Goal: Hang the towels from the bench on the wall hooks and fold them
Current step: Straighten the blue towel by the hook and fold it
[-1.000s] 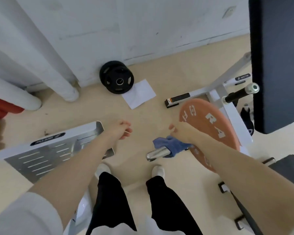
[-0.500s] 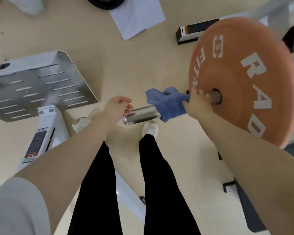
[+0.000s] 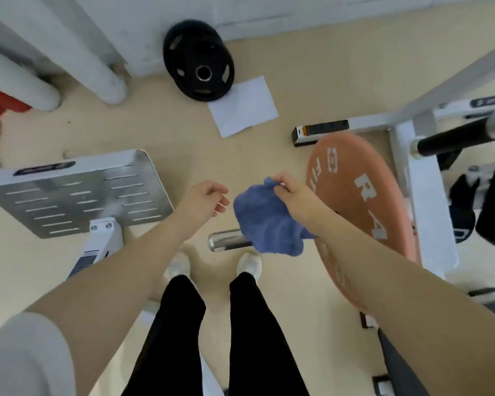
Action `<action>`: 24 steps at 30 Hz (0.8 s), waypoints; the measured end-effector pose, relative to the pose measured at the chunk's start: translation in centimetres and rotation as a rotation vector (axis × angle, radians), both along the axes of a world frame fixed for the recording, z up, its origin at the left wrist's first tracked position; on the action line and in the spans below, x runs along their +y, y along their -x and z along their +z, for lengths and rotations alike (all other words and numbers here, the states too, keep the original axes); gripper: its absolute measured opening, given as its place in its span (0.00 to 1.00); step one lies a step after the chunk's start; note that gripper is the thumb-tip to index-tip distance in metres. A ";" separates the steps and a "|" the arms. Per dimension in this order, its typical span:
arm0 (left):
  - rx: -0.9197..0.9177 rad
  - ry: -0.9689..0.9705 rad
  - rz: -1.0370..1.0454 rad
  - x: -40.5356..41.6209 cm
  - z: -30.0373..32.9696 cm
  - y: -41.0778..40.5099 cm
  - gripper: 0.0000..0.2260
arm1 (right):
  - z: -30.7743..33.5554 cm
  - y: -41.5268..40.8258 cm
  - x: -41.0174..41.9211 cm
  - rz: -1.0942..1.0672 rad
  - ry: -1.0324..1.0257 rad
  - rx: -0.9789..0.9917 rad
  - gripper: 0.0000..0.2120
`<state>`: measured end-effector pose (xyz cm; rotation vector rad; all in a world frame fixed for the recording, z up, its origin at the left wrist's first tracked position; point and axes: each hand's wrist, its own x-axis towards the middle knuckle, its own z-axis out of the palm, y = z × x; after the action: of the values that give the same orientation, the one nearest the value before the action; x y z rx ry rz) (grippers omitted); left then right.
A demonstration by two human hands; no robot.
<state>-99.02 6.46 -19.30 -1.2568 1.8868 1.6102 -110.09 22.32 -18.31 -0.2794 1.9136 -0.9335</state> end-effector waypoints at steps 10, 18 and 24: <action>0.496 0.336 -0.337 -6.9 21.2 1.4 0.23 | 23.9 2.3 -12.1 0.543 0.135 0.298 0.07; 0.420 0.732 -0.252 -16.4 25.9 -3.7 0.19 | 29.5 -1.3 -21.0 0.574 0.249 0.838 0.07; 0.313 0.779 -0.202 -24.8 26.6 -7.2 0.16 | 30.7 -3.2 -27.2 0.395 0.327 0.704 0.08</action>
<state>-91.77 -18.31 7.28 -1.0383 2.8962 1.0243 -106.94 -4.84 12.44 -1.2697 2.1858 -0.9409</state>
